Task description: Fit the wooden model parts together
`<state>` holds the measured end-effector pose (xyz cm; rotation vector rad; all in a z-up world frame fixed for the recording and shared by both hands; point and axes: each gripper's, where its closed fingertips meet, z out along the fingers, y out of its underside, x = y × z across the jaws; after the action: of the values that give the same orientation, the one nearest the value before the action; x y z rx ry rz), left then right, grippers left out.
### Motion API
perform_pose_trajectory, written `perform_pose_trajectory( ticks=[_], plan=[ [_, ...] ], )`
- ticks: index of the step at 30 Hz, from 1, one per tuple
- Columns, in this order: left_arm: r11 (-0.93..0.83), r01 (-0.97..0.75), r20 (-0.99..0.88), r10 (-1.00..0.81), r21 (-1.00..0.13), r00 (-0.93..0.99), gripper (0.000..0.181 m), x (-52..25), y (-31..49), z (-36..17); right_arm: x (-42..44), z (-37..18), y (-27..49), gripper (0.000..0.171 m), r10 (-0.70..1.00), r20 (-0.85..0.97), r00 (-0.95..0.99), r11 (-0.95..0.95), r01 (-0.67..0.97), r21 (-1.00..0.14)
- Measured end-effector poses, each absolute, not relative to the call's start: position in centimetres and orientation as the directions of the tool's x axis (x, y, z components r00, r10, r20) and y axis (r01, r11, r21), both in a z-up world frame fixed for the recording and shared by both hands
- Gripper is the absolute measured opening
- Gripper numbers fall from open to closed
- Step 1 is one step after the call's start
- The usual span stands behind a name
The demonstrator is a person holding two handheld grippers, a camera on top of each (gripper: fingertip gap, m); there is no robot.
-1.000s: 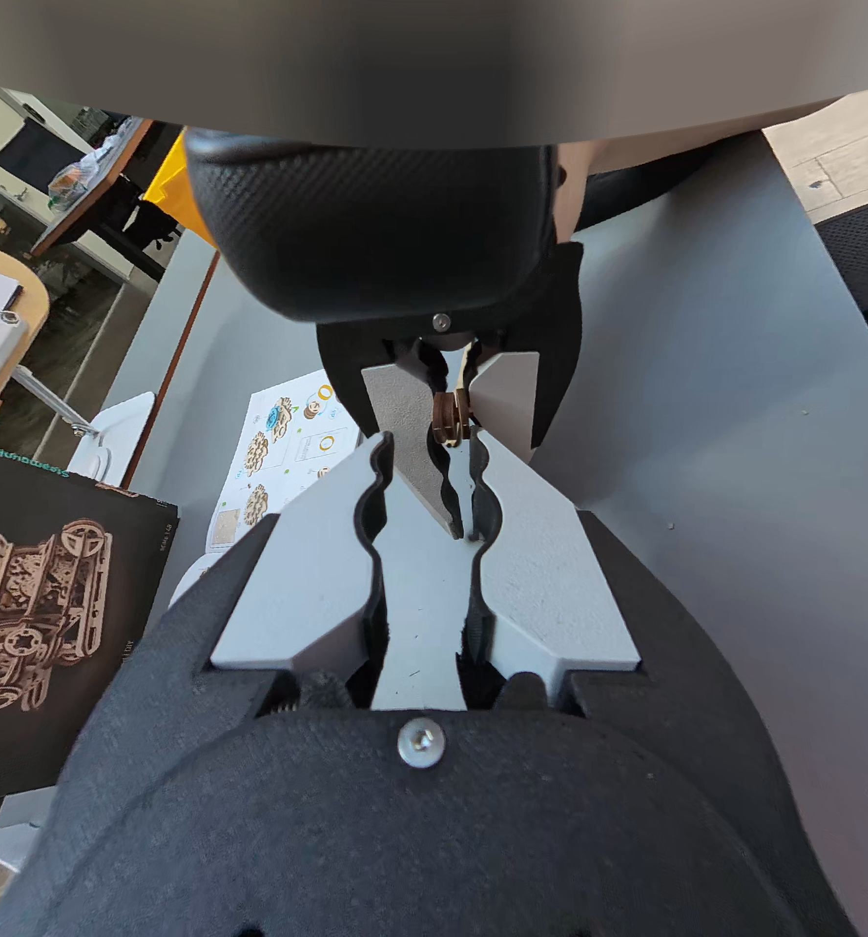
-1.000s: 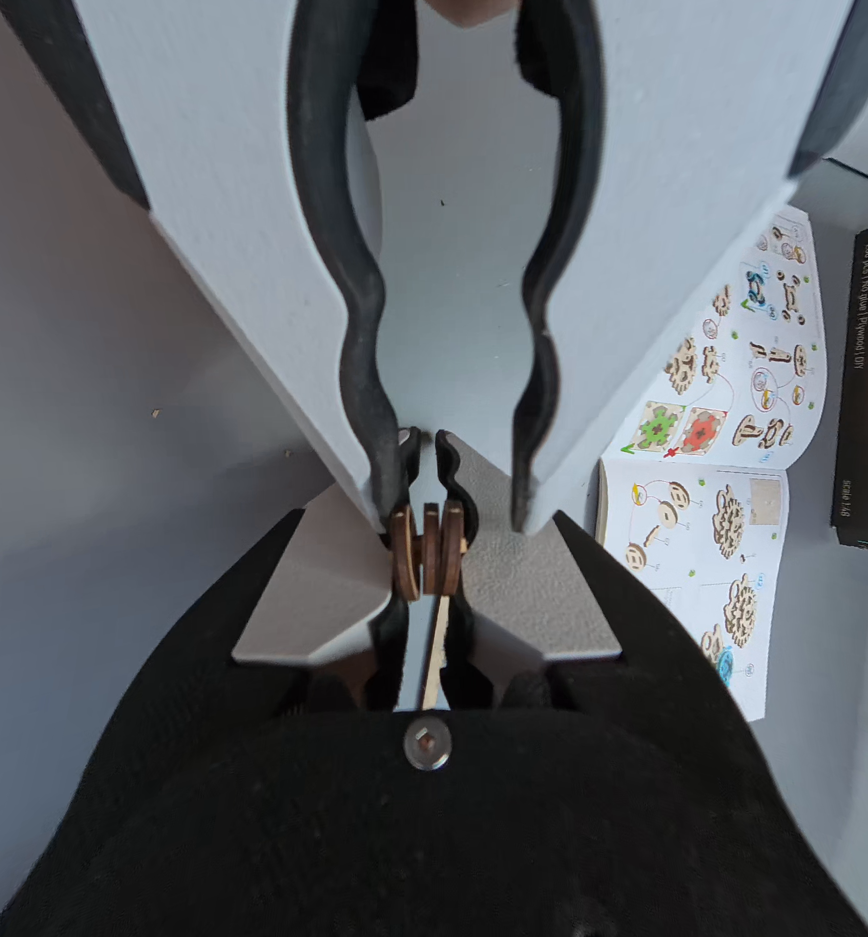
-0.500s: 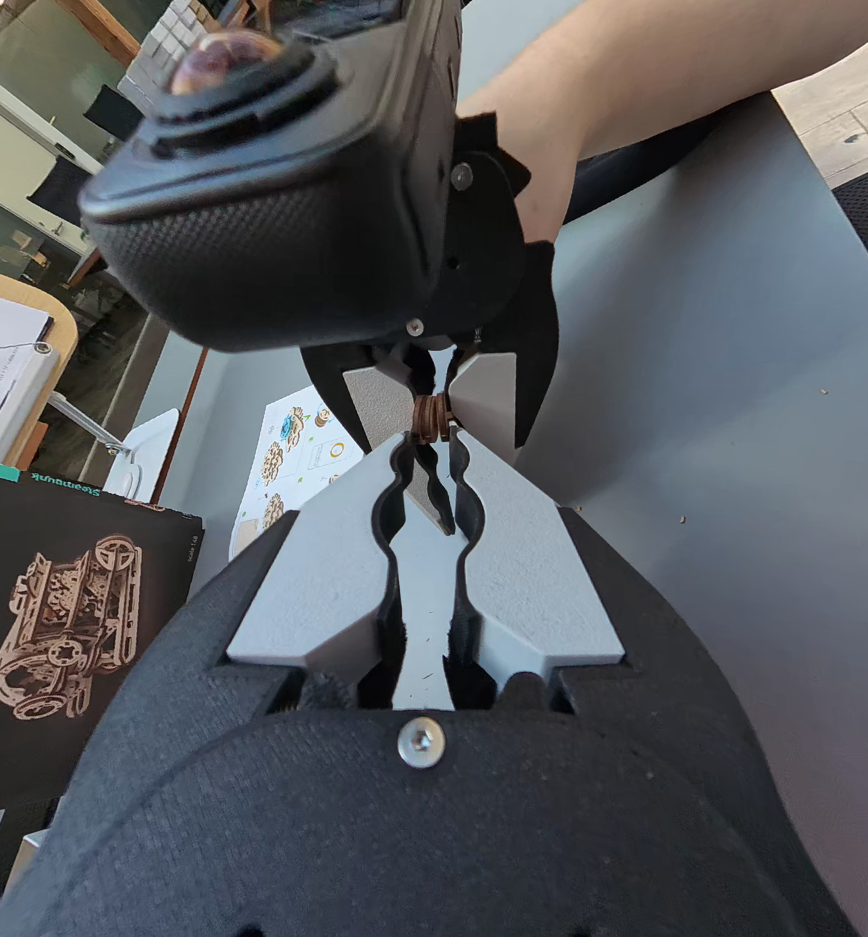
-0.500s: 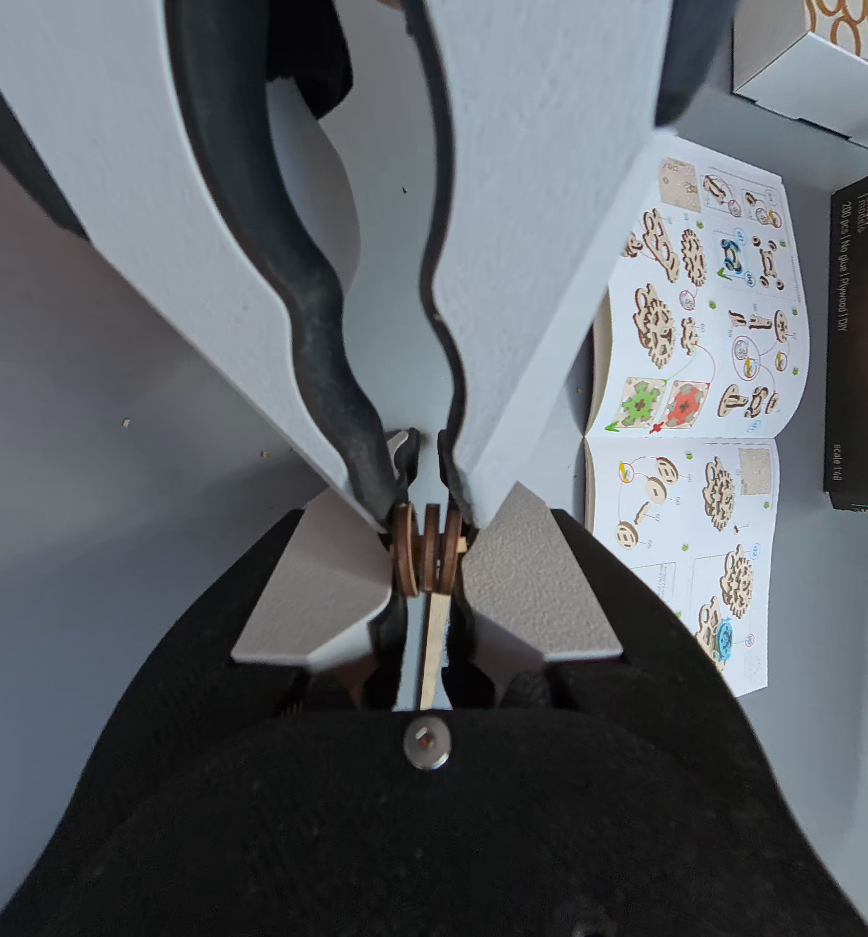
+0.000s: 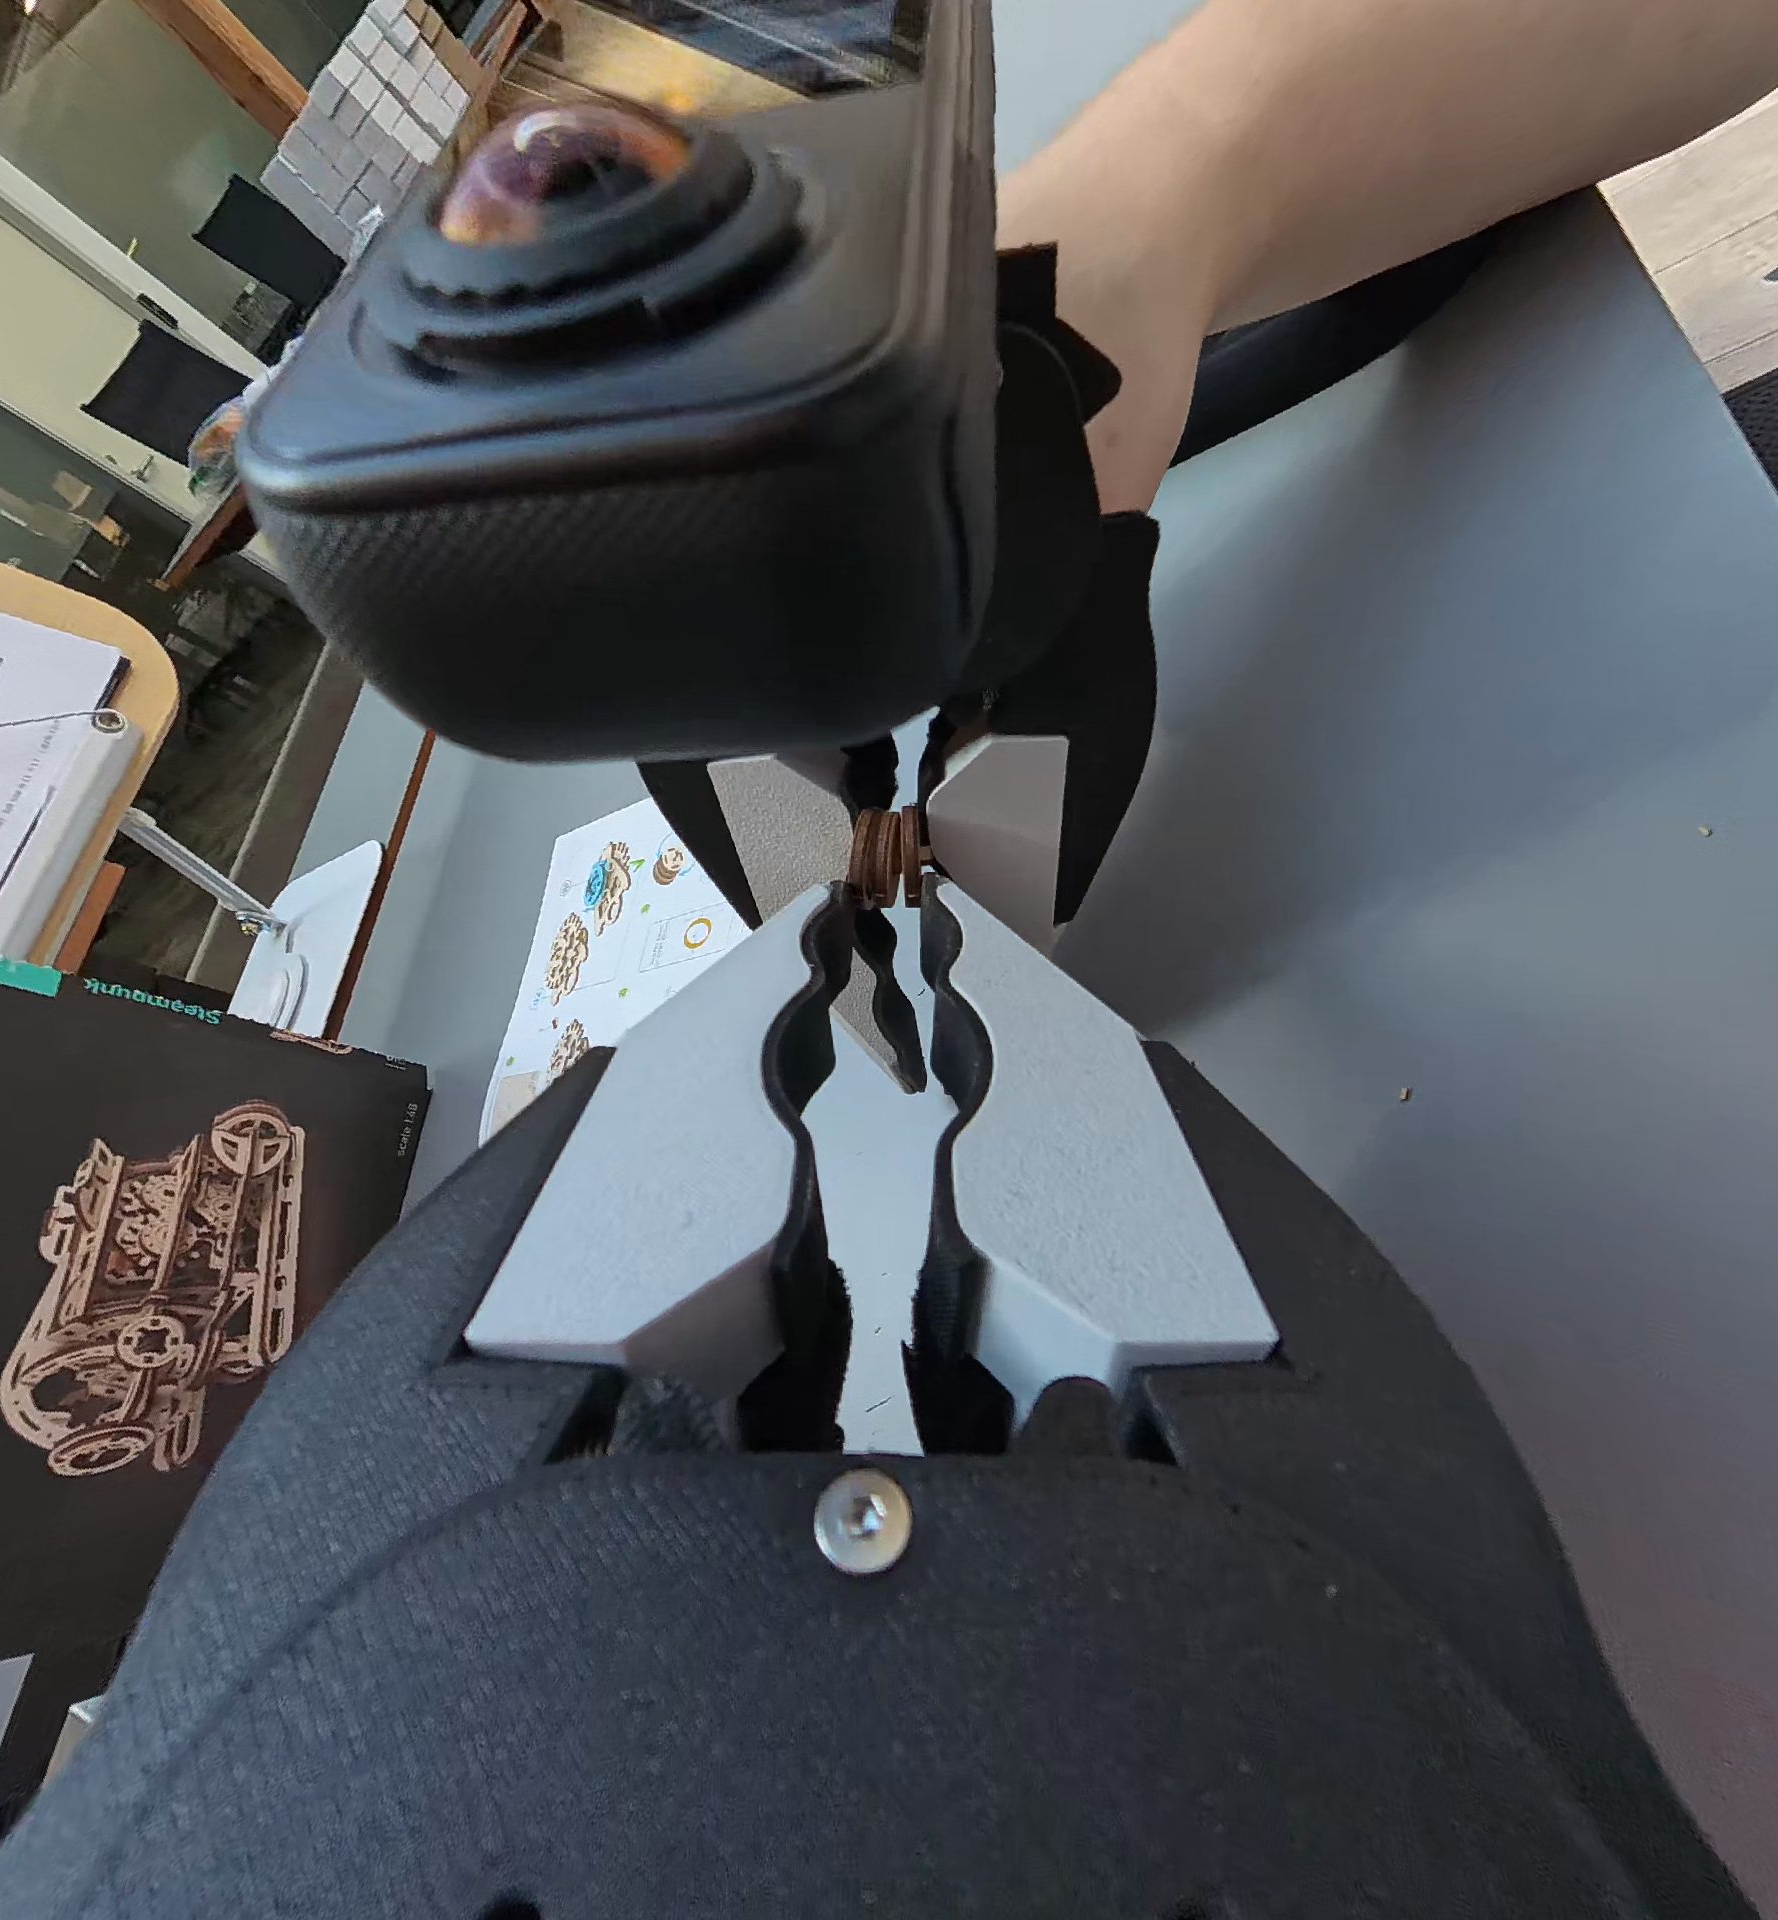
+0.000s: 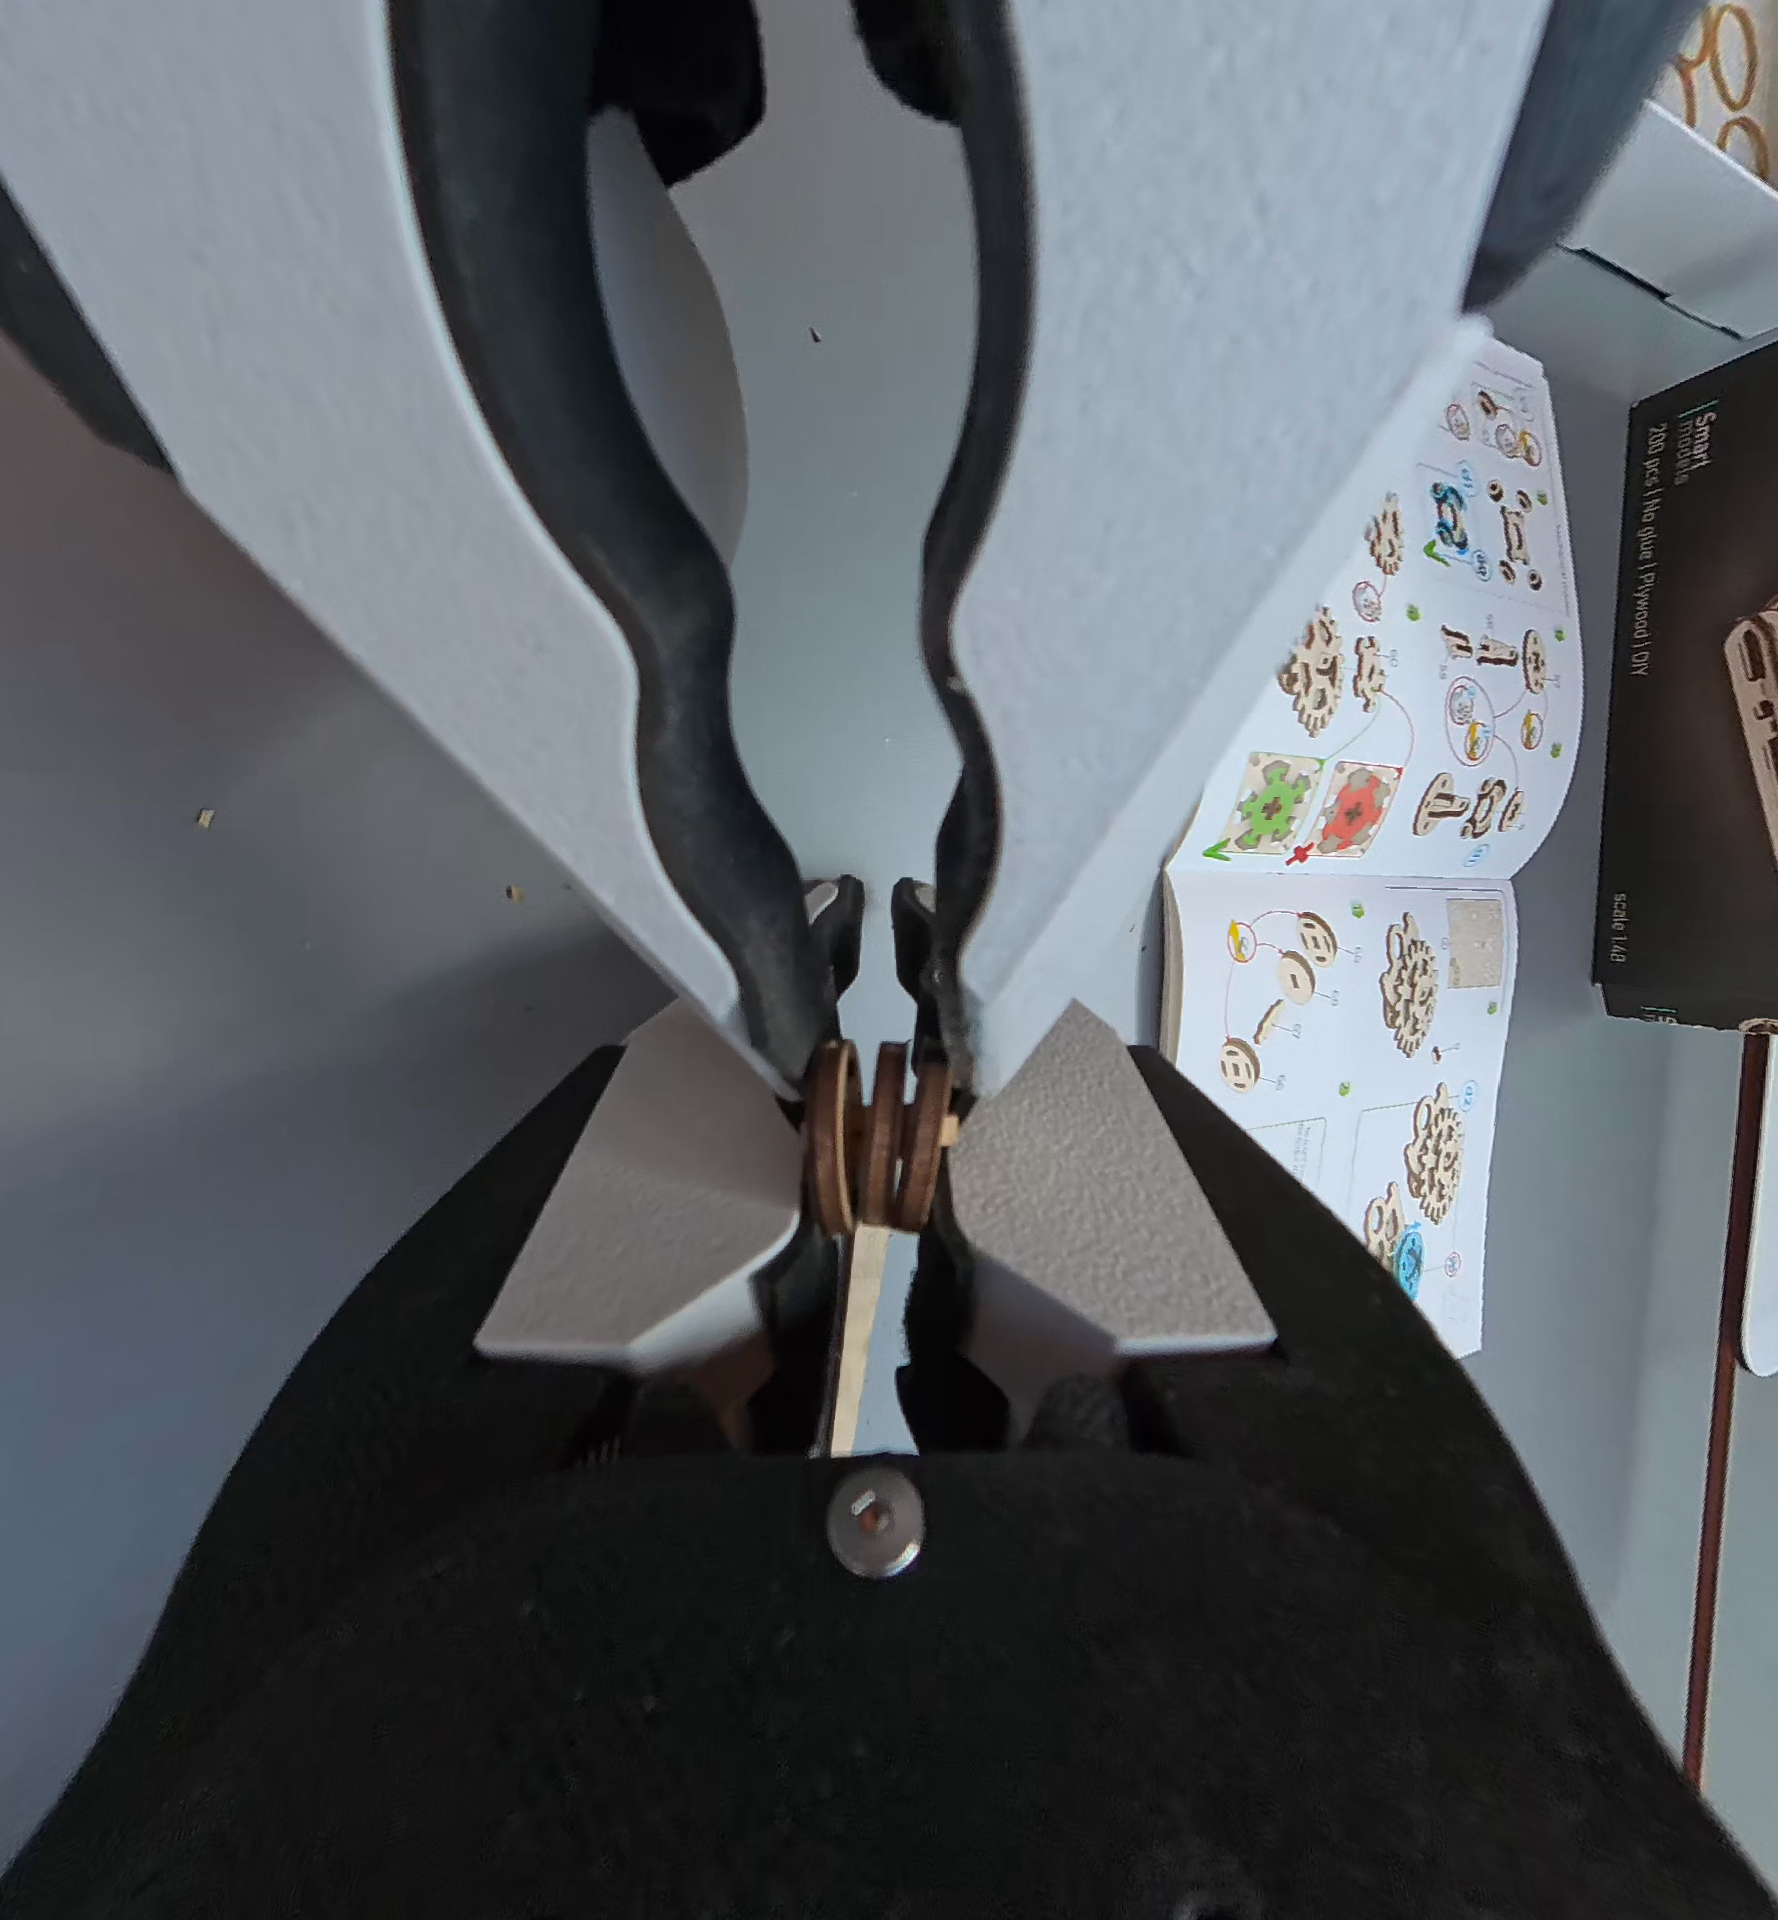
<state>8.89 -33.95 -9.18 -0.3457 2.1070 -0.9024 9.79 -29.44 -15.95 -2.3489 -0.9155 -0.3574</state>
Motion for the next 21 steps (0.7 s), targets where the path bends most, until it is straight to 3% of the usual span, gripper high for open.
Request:
perform_pose_trajectory(
  ticks=[12, 21],
  plan=[
    [0.71, 0.022, -0.552, -0.527, -0.704, -0.647, 0.011, 9.0, -33.9, -9.5, 9.9, -16.3, -29.6, 0.004, 0.524, 0.422, 0.74, -0.612, 0.671, -0.418],
    [0.756, 0.146, -0.698, -0.489, -0.638, -0.522, 0.012, 9.1, -33.7, -7.3, 9.1, -12.9, -27.7, 0.008, 0.491, 0.516, 0.702, -0.412, 0.709, -0.572]
  ],
)
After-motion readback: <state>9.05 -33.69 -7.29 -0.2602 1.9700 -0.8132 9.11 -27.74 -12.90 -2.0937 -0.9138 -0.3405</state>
